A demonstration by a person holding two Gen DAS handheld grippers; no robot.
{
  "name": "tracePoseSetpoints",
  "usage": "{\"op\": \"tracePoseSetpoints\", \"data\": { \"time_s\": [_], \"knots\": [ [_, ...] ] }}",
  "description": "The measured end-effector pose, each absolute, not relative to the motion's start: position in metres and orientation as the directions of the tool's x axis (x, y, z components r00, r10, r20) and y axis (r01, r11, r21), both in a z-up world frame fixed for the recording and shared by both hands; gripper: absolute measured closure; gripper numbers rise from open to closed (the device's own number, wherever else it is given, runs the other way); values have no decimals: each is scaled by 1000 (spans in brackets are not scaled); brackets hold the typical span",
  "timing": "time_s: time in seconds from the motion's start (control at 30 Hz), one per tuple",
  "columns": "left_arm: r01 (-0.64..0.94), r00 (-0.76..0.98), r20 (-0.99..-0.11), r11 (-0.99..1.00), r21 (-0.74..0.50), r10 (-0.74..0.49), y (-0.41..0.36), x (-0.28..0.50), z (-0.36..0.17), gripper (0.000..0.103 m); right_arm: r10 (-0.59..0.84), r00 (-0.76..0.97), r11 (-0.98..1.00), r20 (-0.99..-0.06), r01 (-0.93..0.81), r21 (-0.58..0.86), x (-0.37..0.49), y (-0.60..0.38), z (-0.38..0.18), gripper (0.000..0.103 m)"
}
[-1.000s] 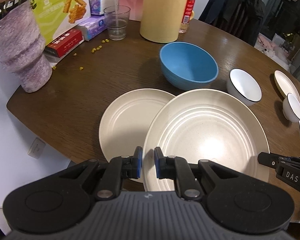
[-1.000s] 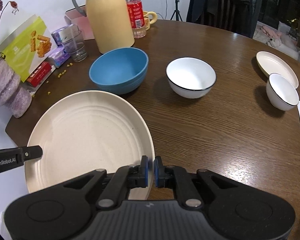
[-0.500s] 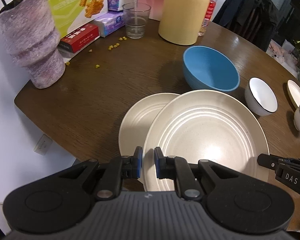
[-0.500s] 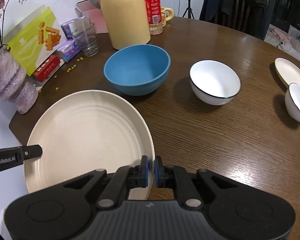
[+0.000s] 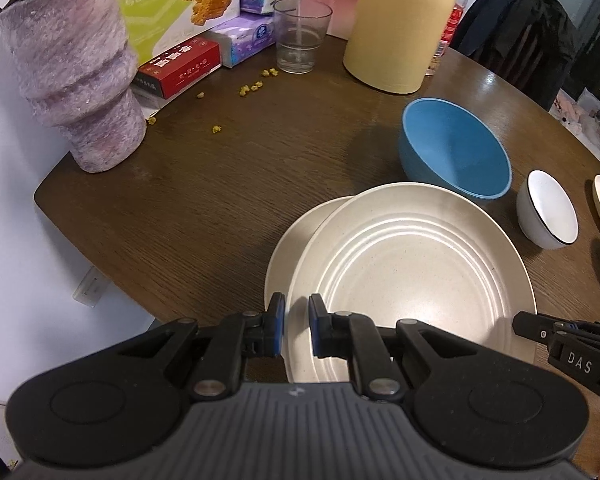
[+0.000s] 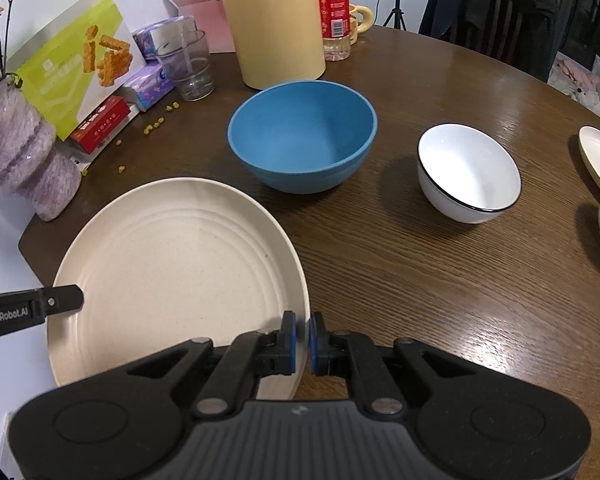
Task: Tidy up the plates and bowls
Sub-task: 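Lower the held plate onto the first cream plate with both grippers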
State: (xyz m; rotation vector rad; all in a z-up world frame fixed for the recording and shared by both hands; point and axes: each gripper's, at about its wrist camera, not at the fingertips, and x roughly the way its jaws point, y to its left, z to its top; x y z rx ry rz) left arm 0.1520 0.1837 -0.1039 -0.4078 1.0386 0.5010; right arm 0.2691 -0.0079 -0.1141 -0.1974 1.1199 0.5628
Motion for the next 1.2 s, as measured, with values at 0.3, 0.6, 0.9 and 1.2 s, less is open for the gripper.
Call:
{"op": "tracePoseSetpoints", "data": {
  "time_s": [0.3, 0.6, 0.9, 1.2],
  "knots": [
    [-581, 396, -896, 810, -78, 198, 197, 160, -115, 90, 321, 296, 841, -900, -525, 128, 277, 7, -124, 96],
    [-575, 384, -900, 816, -57, 207, 205, 170, -128, 90, 306, 284, 840, -909, -531, 117, 285, 18, -135, 96],
    [-560, 369, -905, 828, -36, 210, 209, 178, -143, 90, 291, 279, 841, -915, -531, 106, 291, 27, -147, 96],
    [-538, 363, -907, 843, -15, 215, 209, 185, -155, 90, 270, 285, 840, -920, -537, 80, 291, 31, -156, 96]
  ]
}}
